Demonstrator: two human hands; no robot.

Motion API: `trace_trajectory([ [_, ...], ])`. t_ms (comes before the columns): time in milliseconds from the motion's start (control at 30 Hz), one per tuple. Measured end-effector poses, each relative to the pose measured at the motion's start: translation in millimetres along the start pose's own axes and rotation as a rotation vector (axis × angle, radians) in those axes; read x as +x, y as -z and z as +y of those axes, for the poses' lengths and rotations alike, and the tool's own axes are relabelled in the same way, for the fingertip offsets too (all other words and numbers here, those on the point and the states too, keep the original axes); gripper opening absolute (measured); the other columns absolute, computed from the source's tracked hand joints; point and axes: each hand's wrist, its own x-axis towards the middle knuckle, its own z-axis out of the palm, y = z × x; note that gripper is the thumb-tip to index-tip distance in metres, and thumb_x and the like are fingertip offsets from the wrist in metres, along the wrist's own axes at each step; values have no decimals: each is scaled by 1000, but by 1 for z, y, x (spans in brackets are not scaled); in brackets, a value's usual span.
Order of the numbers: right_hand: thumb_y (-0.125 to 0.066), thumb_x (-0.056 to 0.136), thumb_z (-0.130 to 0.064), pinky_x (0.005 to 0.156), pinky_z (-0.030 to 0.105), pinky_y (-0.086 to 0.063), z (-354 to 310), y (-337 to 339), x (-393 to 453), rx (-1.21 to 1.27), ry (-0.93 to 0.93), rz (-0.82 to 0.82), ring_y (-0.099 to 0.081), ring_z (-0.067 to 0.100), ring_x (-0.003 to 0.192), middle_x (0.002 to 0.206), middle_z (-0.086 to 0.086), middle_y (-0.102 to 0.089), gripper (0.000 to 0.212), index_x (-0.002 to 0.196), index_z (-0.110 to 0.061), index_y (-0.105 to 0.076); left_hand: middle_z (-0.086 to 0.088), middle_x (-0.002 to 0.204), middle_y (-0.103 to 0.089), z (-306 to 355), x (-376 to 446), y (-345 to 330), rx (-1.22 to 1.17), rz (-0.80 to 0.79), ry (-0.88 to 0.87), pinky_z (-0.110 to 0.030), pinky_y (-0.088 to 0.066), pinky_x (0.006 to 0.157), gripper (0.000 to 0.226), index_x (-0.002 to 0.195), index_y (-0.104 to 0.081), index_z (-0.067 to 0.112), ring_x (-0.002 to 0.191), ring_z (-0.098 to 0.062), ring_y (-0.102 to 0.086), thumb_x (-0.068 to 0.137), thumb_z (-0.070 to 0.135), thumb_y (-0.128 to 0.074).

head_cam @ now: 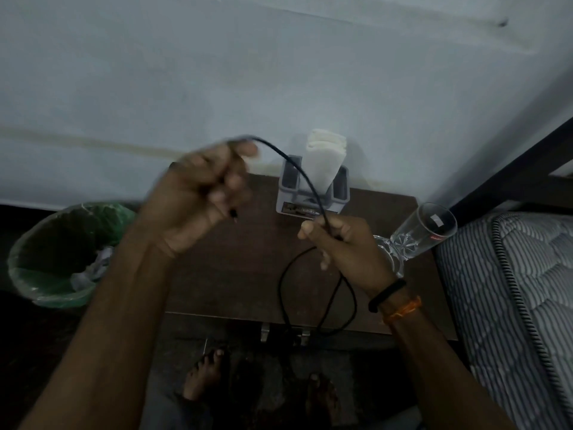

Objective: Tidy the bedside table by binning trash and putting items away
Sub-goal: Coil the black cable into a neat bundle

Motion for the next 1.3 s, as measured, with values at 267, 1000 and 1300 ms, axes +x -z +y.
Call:
trace_trajectory([
  [267, -64, 90, -25, 42, 27, -42, -23, 13, -15, 84, 44, -161, -44, 16, 41, 45, 8, -48, 31, 76, 2, -68, -6, 77, -54, 69, -37, 190, -154, 487, -156, -32, -1, 98, 44, 145, -33, 0, 61, -11, -44, 107, 22, -29],
  [1000, -39, 100, -51, 55, 27, -48, -31, -21, -1, -218, 74, -11, -62, 16, 45, 56, 6, -66, 58, 69, -12, -68, 10, 51, -54, 4, -17, -18, 772, 462, 45, -11, -28, 40, 28, 82, -72, 6, 41, 0, -40, 93, 29, -61],
  [1300, -58, 96, -41, 54, 26, -44, -49, 18, -5, -275, 313, 74, -53, 9, 48, 54, -5, -59, 38, 66, -20, -69, -5, 56, -56, 31, -28, 24, 652, 886, -46, -15, -25, 35, 26, 76, -75, 8, 44, -12, -33, 86, 33, -72],
])
